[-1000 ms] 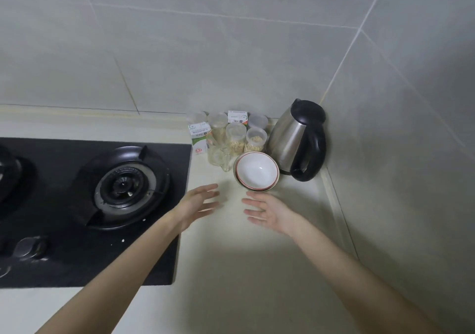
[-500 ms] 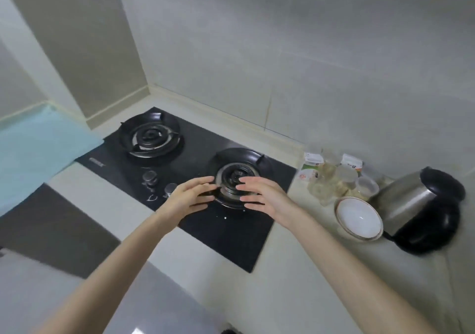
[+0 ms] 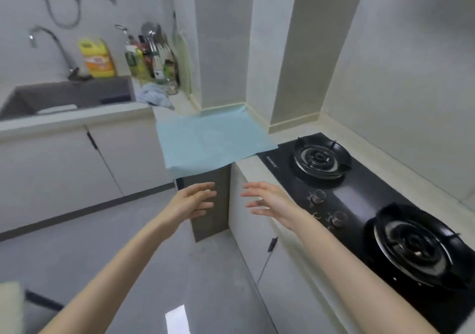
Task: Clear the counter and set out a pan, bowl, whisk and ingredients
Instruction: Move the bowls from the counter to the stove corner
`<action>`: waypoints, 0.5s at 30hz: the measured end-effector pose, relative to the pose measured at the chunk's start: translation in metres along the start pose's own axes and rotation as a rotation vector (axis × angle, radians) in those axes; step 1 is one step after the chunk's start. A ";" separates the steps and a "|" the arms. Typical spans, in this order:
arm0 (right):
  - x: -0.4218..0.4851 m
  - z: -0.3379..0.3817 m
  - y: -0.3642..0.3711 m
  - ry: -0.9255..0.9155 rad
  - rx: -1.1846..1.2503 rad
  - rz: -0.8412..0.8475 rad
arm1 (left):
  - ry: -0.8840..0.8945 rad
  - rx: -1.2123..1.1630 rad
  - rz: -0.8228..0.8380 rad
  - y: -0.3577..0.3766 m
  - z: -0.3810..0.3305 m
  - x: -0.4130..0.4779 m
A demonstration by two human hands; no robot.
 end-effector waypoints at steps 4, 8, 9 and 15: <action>0.029 0.029 0.116 -0.009 -0.009 0.128 | -0.028 -0.039 -0.153 -0.119 0.013 0.001; 0.054 0.059 0.215 -0.009 -0.042 0.263 | -0.041 -0.130 -0.307 -0.217 0.024 0.000; 0.060 0.067 0.238 -0.013 -0.057 0.295 | -0.047 -0.160 -0.349 -0.240 0.028 0.000; 0.106 0.114 0.379 -0.057 -0.061 0.435 | -0.060 -0.304 -0.552 -0.367 0.050 0.013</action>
Point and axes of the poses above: each hand's wrist, its own x-axis towards the middle knuckle, its own y-axis out of the palm, z = x × y, the point moved 4 cm from there along x, towards the middle knuckle, and after that the axes turned 8 degrees about -z, right-handed, at the moved point
